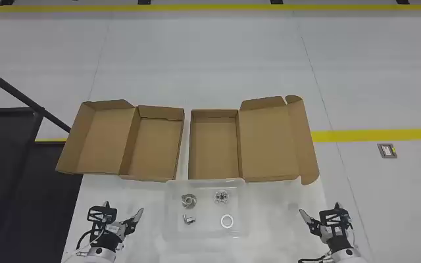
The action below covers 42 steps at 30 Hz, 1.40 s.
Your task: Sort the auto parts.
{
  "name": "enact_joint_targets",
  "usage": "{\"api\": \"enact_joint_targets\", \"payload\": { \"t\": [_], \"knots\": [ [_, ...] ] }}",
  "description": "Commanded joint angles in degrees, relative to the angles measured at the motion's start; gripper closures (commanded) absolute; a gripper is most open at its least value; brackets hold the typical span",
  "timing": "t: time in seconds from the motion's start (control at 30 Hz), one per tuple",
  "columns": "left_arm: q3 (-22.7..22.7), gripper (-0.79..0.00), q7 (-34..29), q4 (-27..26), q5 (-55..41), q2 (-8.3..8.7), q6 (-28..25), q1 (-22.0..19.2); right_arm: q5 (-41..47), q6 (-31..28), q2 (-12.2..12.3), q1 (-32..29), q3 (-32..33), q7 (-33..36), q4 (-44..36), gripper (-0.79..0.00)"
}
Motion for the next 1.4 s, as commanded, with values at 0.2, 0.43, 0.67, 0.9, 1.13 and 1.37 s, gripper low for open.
{"api": "enact_joint_targets", "payload": {
  "t": [0.2, 0.43, 0.67, 0.9, 1.13, 1.37],
  "knots": [
    [0.0, -0.785, 0.0, 0.0, 0.0, 0.0, 0.0, 0.0, 0.0, 0.0, 0.0, 0.0, 0.0, 0.0, 0.0, -0.785],
    [0.0, -0.784, 0.0, 0.0, 0.0, 0.0, 0.0, 0.0, 0.0, 0.0, 0.0, 0.0, 0.0, 0.0, 0.0, -0.785],
    [0.0, -0.784, 0.0, 0.0, 0.0, 0.0, 0.0, 0.0, 0.0, 0.0, 0.0, 0.0, 0.0, 0.0, 0.0, -0.785],
    [0.0, -0.785, 0.0, 0.0, 0.0, 0.0, 0.0, 0.0, 0.0, 0.0, 0.0, 0.0, 0.0, 0.0, 0.0, -0.785],
    [0.03, -0.785, 0.36, -0.05, -0.26, -0.03, -0.36, -0.03, -2.15, -0.18, 0.04, 0.06, -0.28, -0.31, -0.54, -0.785],
    [-1.86, -0.785, 4.36, -0.46, -3.47, -0.02, -4.73, 1.03, -7.93, -1.26, 0.06, -0.76, -1.41, -1.01, -4.44, -0.785]
  ]
}}
